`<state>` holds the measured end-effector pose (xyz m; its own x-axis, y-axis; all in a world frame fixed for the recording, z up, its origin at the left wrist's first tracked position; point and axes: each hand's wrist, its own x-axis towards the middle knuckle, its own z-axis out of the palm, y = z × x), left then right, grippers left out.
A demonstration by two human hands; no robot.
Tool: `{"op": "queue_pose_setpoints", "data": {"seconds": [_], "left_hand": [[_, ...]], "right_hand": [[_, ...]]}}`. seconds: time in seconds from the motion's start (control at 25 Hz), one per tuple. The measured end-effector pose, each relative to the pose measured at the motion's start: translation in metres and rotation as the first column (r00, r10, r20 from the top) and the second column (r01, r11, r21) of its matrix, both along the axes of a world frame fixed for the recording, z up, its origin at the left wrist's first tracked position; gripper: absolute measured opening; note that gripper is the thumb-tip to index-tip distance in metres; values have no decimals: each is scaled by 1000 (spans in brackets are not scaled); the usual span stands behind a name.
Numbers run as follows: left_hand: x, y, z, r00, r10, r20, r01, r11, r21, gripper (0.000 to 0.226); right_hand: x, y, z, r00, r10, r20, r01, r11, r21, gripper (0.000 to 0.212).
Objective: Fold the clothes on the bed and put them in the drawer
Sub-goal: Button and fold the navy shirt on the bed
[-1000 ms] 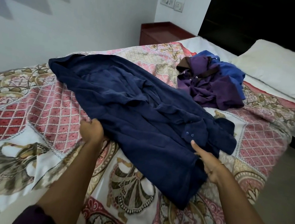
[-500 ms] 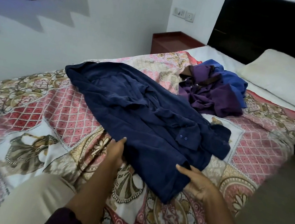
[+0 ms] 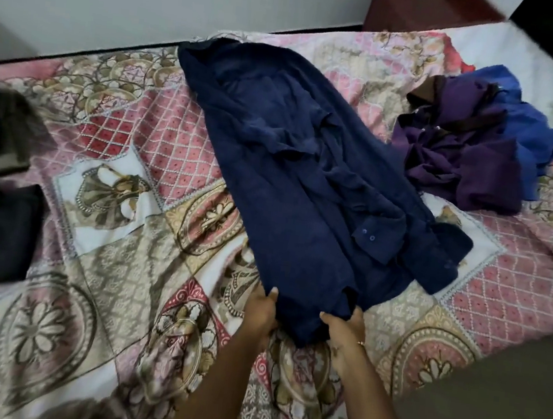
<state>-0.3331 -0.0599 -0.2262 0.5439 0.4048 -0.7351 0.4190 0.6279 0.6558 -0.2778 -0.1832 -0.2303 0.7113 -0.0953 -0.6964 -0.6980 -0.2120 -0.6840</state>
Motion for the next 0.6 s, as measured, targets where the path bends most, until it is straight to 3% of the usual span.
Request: {"op": "queue_pose_setpoints", "data": {"seconds": [0.16, 0.32, 0.48, 0.6], "left_hand": [[-3, -15, 4, 992, 40, 118, -35, 999, -39, 15], [-1, -28, -7, 987, -45, 155, 24, 991, 135, 15], [-16, -33, -14, 975, 130, 180, -151, 983, 106, 19], [-29, -41, -7, 951, 271, 149, -300, 924, 236, 24]], "right_hand": [[5, 9, -2, 992, -94, 88, 99, 994, -51, 57], [3, 17, -10, 983, -60, 172, 80, 990, -112, 58], [-3, 15, -10, 987, 28, 155, -1, 986, -169, 58], [-3, 3, -6, 976, 195, 100, -174, 966, -190, 50]]}}
